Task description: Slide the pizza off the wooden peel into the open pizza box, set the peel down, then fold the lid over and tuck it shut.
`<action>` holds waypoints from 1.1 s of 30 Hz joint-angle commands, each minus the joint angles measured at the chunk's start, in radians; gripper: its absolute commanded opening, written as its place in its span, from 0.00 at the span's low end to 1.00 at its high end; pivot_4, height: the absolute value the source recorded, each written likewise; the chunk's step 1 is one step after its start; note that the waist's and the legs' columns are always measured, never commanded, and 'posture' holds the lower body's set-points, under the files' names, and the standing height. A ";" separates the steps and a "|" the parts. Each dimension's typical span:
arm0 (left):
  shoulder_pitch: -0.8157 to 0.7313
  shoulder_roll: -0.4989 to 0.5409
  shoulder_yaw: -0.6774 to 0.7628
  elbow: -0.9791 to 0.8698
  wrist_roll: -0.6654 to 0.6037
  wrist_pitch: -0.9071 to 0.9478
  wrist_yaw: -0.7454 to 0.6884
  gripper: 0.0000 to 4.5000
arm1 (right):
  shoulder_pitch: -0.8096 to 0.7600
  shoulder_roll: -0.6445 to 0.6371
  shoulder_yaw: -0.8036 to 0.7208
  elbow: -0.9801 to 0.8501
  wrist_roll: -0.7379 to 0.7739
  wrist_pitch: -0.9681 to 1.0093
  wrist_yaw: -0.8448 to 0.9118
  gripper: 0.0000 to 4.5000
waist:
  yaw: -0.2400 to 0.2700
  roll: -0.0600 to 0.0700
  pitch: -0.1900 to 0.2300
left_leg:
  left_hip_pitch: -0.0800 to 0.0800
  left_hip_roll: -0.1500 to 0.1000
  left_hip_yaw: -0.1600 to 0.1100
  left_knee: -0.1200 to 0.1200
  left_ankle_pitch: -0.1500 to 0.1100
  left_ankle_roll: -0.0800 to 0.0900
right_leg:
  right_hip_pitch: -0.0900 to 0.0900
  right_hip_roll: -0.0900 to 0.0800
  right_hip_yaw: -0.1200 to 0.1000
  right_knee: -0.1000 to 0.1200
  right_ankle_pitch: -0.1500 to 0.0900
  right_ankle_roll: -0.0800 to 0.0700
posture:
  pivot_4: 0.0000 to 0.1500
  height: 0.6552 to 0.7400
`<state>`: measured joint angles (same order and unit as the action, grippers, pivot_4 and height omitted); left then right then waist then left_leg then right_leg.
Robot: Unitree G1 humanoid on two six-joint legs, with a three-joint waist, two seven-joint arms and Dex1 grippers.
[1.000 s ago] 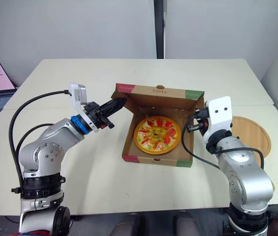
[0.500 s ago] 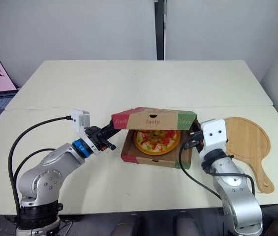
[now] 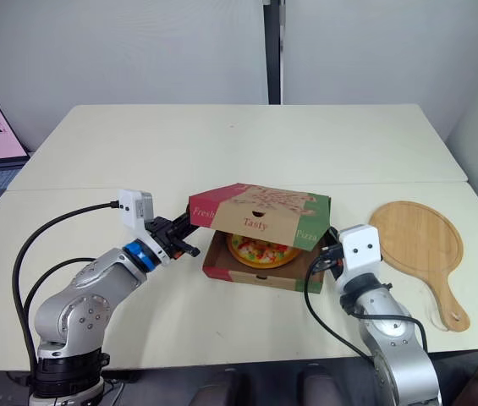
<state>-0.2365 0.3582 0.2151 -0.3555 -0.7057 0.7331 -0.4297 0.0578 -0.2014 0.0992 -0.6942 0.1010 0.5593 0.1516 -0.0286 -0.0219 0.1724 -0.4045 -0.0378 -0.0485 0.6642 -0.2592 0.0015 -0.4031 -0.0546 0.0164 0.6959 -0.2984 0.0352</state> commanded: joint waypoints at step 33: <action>0.005 0.067 -0.039 0.043 0.089 -0.108 -0.093 0.00 | -0.025 -0.446 -0.484 0.016 0.360 0.122 0.380 0.71 | 0.002 0.000 0.000 | 0.007 0.004 -0.002 -0.002 0.000 0.001 | 0.016 0.003 -0.003 -0.015 0.000 0.000 | 1.00 0.90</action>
<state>-0.2193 0.4122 0.1797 -0.3020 -0.6232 0.6448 -0.5156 0.0683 -0.6366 -0.3581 -0.6276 0.4094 0.6565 0.5388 -0.0264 -0.0221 0.1724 -0.3975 -0.0335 -0.0499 0.6622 -0.2595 0.0021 -0.3873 -0.0513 0.0138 0.6807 -0.2988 0.0354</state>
